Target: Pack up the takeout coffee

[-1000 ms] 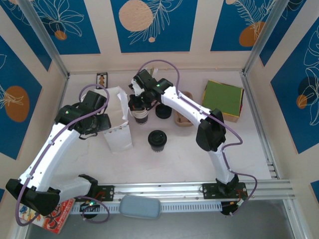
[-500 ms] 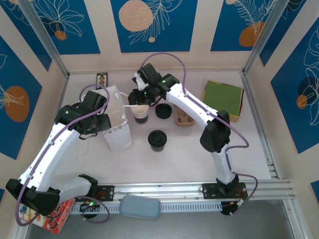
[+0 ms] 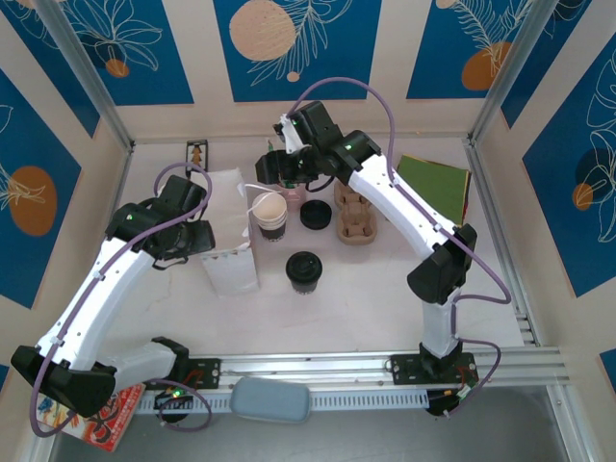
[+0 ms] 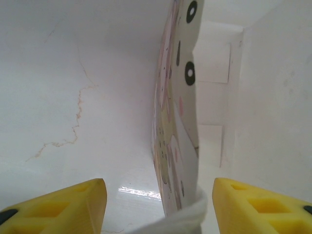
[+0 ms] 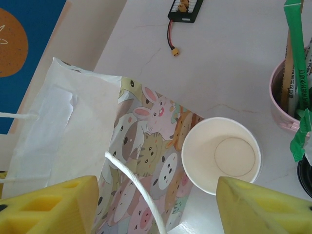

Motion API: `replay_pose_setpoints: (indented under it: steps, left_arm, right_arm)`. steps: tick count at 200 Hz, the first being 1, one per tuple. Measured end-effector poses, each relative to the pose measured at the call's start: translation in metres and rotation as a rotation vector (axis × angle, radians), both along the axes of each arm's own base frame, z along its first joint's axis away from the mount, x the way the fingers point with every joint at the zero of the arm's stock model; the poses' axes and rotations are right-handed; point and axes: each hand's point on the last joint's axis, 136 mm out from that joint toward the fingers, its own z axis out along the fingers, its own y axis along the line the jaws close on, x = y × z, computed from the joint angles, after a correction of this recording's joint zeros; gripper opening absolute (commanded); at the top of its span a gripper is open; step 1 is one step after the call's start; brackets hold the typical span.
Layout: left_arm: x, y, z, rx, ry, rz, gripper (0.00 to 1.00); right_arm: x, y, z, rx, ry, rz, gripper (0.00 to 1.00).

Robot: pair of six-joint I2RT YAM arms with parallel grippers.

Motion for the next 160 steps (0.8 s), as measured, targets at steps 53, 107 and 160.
replay_pose_setpoints:
  steps: [53,107,160]
  left_arm:
    - [0.004,-0.003,0.016,-0.022,-0.038,-0.014,0.68]
    - [0.014,-0.012,0.074,-0.086,-0.188,-0.062,0.91]
    - [0.022,-0.018,0.098,-0.108,-0.256,-0.093,0.88]
  right_arm:
    - [0.001,0.001,0.017,0.024,-0.023,-0.004,0.79]
    - [0.009,-0.014,0.028,0.027,-0.048,-0.047,0.88]
    - [0.003,-0.068,0.049,0.035,-0.079,-0.150,0.91]
